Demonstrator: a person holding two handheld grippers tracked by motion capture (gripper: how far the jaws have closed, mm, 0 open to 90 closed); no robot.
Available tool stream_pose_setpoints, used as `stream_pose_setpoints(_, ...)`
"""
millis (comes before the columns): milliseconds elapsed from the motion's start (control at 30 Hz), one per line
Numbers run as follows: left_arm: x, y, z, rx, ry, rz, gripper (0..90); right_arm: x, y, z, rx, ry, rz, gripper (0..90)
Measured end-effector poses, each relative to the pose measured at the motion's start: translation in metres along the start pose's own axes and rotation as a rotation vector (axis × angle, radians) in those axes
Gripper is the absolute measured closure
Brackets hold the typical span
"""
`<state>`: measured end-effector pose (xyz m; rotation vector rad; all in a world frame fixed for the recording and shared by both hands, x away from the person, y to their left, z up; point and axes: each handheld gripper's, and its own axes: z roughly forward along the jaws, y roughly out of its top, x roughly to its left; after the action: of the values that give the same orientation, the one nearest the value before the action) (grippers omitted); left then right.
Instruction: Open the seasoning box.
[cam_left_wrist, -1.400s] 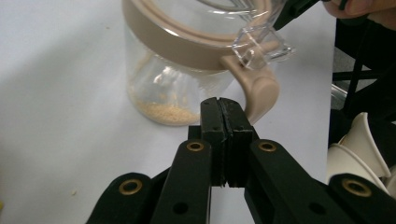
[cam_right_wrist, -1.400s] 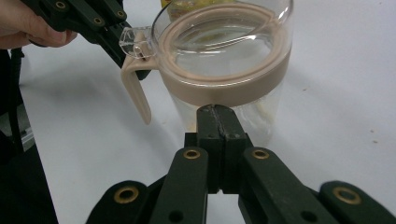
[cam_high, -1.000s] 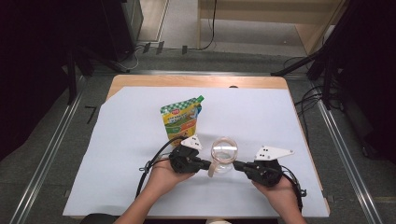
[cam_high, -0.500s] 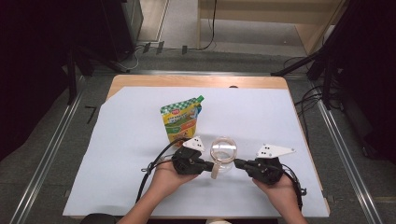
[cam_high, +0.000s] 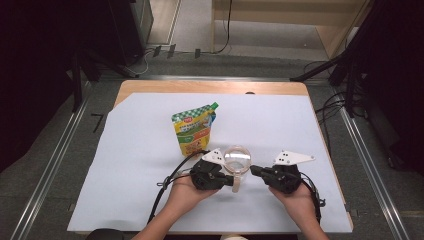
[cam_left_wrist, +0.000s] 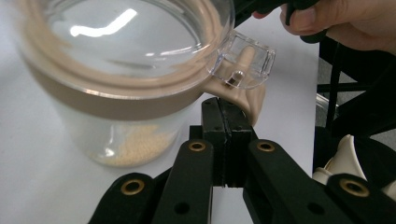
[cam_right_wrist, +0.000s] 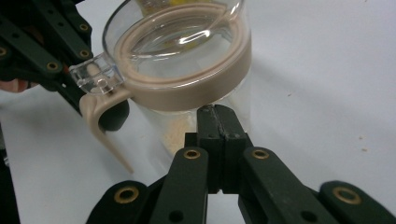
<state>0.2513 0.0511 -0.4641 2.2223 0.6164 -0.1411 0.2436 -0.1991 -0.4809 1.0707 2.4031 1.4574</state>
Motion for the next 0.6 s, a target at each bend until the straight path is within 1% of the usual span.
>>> stream_pose_setpoints(67,0.0,0.001,0.002,-0.004,0.0,-0.003,90.0,-0.001,0.001,0.001,0.001,-0.005,0.008,90.0)
stream_pose_setpoints(133,0.0,0.002,0.005,-0.012,-0.006,-0.006,90.0,-0.002,0.001,0.002,-0.003,-0.016,0.007,90.0)
stream_pose_setpoints(233,0.0,0.004,0.01,-0.023,-0.024,-0.018,90.0,-0.004,0.002,0.003,-0.007,-0.022,0.014,90.0)
stream_pose_setpoints(267,0.0,0.004,0.01,-0.025,-0.026,-0.02,90.0,-0.005,0.002,0.003,-0.008,-0.02,0.022,90.0)
stream_pose_setpoints(333,0.001,0.003,0.008,-0.019,-0.033,-0.024,90.0,-0.005,0.002,0.003,-0.005,-0.02,0.018,90.0)
stream_pose_setpoints(400,0.002,0.002,0.004,-0.009,-0.031,-0.028,90.0,-0.001,0.002,-0.001,-0.004,-0.029,0.016,90.0)
stream_pose_setpoints(467,0.004,0.0,0.0,0.014,-0.027,-0.031,89.3,0.003,0.002,-0.007,-0.011,-0.028,0.009,90.0)
stream_pose_setpoints(533,0.005,-0.002,-0.006,0.014,-0.035,-0.035,89.2,0.01,0.0,-0.013,-0.013,-0.027,0.006,90.0)
stream_pose_setpoints(600,0.005,-0.003,-0.012,0.021,-0.026,-0.032,88.9,0.017,-0.002,-0.019,-0.016,-0.017,0.013,90.0)
